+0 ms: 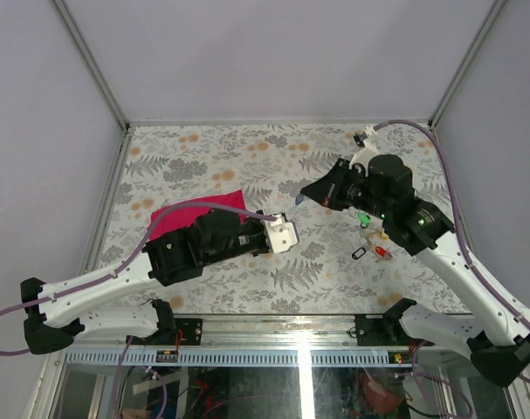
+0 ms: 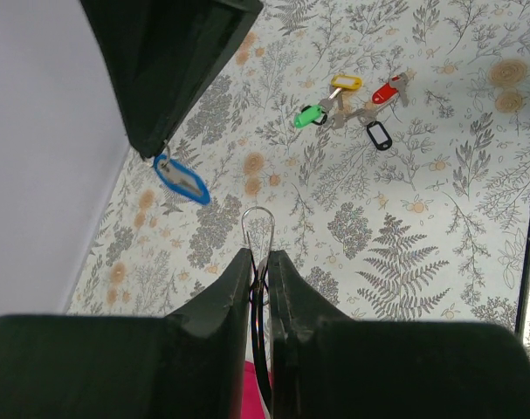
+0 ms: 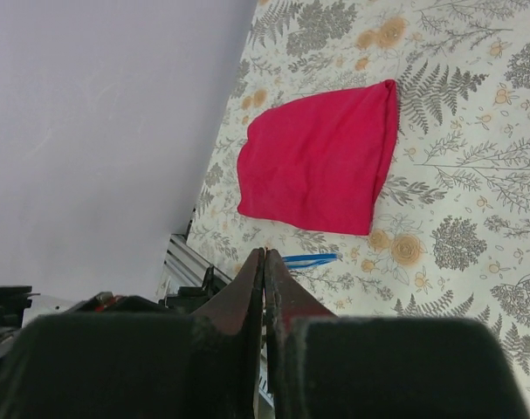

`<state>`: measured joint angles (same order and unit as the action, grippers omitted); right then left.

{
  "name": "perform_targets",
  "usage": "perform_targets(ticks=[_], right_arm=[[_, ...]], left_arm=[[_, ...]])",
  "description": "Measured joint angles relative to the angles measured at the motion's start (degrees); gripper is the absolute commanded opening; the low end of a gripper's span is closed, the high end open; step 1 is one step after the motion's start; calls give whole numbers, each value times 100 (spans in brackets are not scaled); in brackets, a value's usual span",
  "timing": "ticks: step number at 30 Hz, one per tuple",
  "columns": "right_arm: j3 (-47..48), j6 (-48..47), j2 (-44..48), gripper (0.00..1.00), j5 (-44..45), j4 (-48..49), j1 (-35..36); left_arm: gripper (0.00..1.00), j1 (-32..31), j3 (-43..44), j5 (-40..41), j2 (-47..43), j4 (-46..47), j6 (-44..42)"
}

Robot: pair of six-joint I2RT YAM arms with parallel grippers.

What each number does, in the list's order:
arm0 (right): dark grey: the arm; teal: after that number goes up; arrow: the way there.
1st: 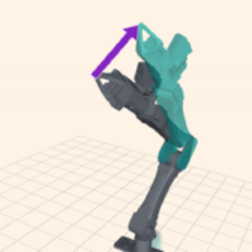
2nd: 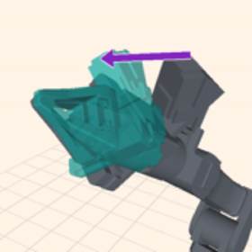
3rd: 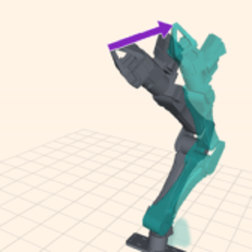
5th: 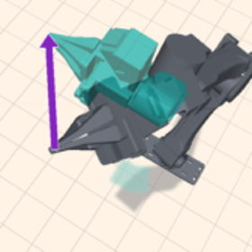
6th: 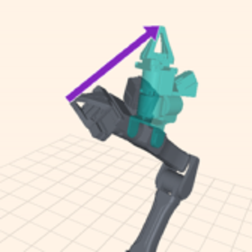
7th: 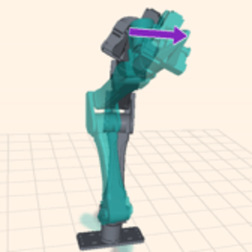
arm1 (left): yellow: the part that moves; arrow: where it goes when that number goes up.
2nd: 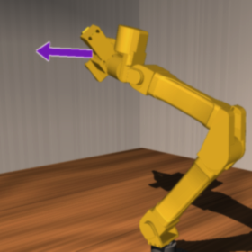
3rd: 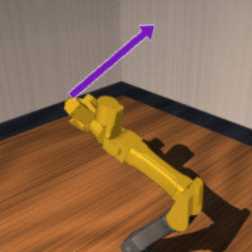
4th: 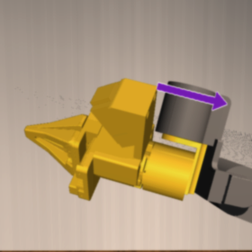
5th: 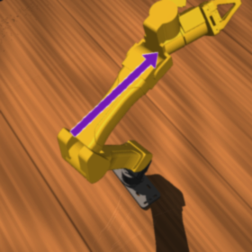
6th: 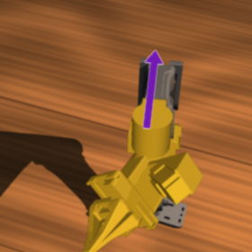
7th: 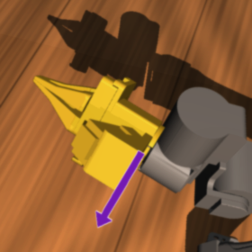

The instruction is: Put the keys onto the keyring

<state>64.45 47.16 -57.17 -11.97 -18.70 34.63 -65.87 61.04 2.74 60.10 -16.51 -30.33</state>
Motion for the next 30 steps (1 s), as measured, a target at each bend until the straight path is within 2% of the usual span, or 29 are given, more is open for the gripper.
perform_targets(ticks=[11, 20, 30], right_arm=[[1434, 22, -1025, 0, 828, -1250, 841], [1801, 20, -1176, 0, 1134, -1836, 1263], [1908, -7, -1198, 0, 1158, -1976, 1425]], left_arm=[[0, -9, 0, 94, 20, -24, -44], [0, -9, -9, 380, 22, -20, -59], [0, -9, -20, 546, 26, -17, -85]])
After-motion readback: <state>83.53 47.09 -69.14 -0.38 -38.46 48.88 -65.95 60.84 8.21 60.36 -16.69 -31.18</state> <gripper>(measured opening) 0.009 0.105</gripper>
